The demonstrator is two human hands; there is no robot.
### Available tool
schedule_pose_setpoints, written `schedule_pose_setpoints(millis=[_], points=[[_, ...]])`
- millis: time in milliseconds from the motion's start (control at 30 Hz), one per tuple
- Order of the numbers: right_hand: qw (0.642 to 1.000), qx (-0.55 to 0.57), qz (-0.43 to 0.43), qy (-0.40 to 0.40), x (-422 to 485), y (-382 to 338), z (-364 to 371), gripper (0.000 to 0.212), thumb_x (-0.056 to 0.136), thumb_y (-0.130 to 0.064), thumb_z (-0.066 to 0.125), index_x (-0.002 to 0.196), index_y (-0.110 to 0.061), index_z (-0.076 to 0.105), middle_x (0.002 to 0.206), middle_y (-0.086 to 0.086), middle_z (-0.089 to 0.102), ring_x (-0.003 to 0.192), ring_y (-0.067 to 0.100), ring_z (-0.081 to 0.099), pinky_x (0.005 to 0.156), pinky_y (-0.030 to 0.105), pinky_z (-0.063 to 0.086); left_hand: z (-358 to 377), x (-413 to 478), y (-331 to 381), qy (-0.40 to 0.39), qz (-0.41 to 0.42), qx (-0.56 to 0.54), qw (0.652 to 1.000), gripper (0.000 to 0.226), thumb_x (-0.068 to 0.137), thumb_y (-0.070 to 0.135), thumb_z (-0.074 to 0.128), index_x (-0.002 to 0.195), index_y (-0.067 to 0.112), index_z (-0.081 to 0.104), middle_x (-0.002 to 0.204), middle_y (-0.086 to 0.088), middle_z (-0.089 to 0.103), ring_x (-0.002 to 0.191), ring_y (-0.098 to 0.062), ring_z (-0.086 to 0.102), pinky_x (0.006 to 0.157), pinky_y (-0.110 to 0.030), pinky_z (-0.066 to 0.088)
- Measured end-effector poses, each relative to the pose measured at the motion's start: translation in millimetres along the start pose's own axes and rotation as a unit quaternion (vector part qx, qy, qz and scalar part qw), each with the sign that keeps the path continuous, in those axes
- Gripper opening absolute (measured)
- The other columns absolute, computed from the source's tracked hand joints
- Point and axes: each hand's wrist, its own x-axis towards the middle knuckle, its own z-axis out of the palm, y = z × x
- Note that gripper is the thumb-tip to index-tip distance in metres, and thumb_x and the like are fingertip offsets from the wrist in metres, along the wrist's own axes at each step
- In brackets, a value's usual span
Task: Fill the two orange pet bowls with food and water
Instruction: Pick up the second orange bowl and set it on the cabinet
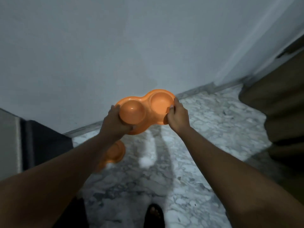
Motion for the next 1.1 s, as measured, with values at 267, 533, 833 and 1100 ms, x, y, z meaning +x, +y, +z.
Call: schedule_pose_setpoints(millis=[267,533,833,1100], points=[[1.0,-0.013,-0.013,-0.002,-105.9,-220.3,-147.2,0.054,0.102,-0.028,0.034,0.151,-0.008,0.026,0.134,0.021,0.054,0.126,0.039,0.047,0.105,0.046,0.039,-245.8,-100.2,141.0,-0.018,0.057,-0.006,0.998,0.084,0.04,0.049,0.086,0.117,0.024,0.062,0.109,-0.004,0.06,0.1,-0.024,0.061,0.089,-0.043,0.051],[0.995,0.006,-0.075,0.059,-219.7,-388.3,-200.8,0.054,0.102,-0.027,0.033,0.152,-0.008,0.024,0.135,0.022,0.053,0.126,0.037,0.048,0.103,0.043,0.041,-426.7,-197.3,191.9,0.033,0.108,0.013,0.993,0.093,0.04,0.045,0.087,0.125,0.018,0.06,0.117,-0.005,0.062,0.105,-0.027,0.061,0.091,-0.042,0.051],[0.994,-0.005,-0.1,0.044,-313.7,-473.6,-187.2,0.054,0.101,-0.026,0.033,0.152,-0.009,0.025,0.136,0.02,0.053,0.124,0.037,0.05,0.102,0.043,0.043,-513.6,-288.6,146.3,0.051,0.083,-0.025,0.995,0.097,0.03,0.053,0.087,0.119,0.024,0.064,0.113,-0.001,0.065,0.103,-0.023,0.065,0.092,-0.04,0.053],[0.989,-0.035,-0.142,0.002,-396.3,-544.9,-143.6,0.049,0.101,-0.025,0.035,0.147,-0.007,0.032,0.13,0.022,0.055,0.119,0.039,0.053,0.096,0.041,0.043,-590.4,-365.9,81.2,0.088,0.039,-0.05,0.994,0.099,0.026,0.054,0.084,0.119,0.024,0.065,0.112,0.001,0.07,0.101,-0.02,0.067,0.091,-0.041,0.055]])
